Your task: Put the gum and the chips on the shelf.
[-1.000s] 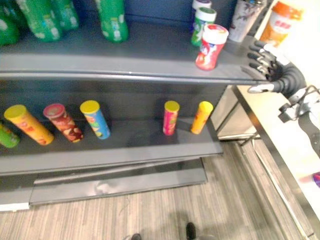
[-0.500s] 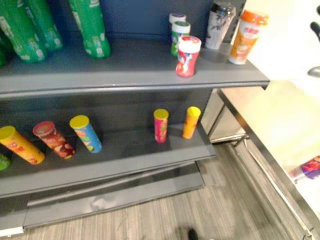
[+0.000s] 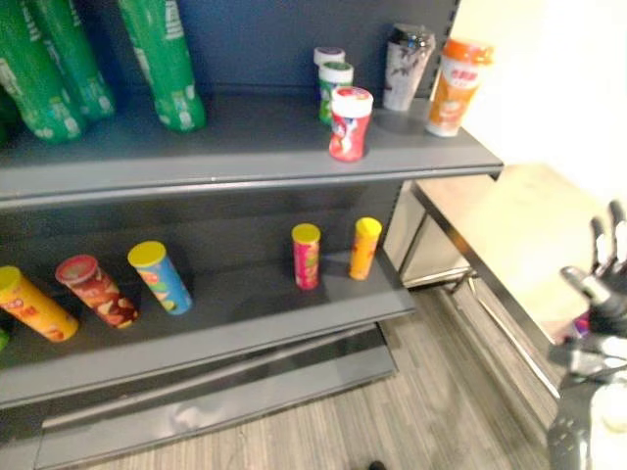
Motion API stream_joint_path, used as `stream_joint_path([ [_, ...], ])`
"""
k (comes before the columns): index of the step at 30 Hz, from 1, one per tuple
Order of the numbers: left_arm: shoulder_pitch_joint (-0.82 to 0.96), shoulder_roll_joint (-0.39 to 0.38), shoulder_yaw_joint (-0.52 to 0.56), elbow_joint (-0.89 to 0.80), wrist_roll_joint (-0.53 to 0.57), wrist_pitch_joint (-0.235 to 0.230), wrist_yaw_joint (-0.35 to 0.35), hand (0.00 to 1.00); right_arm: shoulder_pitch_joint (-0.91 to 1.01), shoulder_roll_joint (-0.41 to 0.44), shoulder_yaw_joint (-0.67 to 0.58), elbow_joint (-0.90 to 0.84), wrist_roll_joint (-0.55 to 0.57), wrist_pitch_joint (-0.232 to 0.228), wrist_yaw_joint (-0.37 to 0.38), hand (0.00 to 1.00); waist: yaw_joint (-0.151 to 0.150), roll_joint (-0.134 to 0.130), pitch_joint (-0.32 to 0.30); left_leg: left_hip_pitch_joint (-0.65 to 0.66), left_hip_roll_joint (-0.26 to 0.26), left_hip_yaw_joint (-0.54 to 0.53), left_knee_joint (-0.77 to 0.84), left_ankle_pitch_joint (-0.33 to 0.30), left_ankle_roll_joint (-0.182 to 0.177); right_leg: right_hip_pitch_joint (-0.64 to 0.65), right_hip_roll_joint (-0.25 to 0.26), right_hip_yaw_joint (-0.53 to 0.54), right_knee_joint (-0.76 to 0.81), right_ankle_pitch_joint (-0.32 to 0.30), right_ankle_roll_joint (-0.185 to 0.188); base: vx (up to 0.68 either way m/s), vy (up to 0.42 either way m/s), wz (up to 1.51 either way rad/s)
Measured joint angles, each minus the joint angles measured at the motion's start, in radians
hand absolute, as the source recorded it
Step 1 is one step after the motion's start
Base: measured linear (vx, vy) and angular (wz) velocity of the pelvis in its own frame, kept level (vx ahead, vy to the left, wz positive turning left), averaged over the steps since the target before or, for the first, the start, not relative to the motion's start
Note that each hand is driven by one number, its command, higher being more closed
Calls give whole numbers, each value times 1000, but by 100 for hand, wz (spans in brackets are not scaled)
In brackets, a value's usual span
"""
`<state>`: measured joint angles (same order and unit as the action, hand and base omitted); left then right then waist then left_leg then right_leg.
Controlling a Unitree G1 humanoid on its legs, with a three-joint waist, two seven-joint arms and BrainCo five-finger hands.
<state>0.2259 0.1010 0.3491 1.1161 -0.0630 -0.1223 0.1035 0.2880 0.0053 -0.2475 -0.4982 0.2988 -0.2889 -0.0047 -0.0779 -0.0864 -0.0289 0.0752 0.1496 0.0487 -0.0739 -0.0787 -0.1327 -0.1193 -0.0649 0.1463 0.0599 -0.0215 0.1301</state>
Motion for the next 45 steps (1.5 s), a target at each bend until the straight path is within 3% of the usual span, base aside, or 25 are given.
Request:
stream_joint_path([
  [5,-9,6,-38,6,1,-1,17,0,103,35,103,109,-176,21,-46,0,1,11,9,18,0,36,25,-18,-2,2,10,37,14,0,0,-26,4,-21],
  [9,-24,15,-83,30,1,-6,32,0,142,33,119,191,-233,39,-59,0,1,23,16,29,0,58,31,-25,-4,2,14,59,14,2,0,-23,4,-18],
  [16,-38,30,-181,40,1,-12,49,0,155,-6,141,496,-420,46,-116,0,1,41,29,34,2,79,43,-37,-1,11,15,66,5,4,3,14,5,-5],
  [22,-55,28,-229,60,1,-22,52,0,116,-13,101,957,-427,92,-123,0,1,66,48,56,2,81,42,-49,0,38,13,65,-7,4,3,56,16,0],
  [28,-56,19,-237,58,1,-22,57,0,89,-17,13,1233,-414,122,-163,0,0,81,66,72,4,79,44,-53,-1,57,13,55,-6,1,0,8,1,1],
  [39,-55,20,-246,58,-1,-23,56,0,51,-22,-13,1377,-375,156,-163,0,1,72,74,68,1,73,56,-53,-1,55,10,49,9,-1,-2,-21,-6,1],
  [43,-55,20,-247,58,-1,-23,57,0,48,-25,-12,1368,-376,157,-184,0,1,72,74,67,2,74,49,-56,-5,52,12,52,4,-3,-5,0,0,0],
  [45,-54,19,-247,58,0,-23,58,0,60,-9,-34,1267,-376,158,-214,0,1,71,72,67,2,77,43,-57,-6,51,15,55,-4,-5,-6,38,-4,-3],
])
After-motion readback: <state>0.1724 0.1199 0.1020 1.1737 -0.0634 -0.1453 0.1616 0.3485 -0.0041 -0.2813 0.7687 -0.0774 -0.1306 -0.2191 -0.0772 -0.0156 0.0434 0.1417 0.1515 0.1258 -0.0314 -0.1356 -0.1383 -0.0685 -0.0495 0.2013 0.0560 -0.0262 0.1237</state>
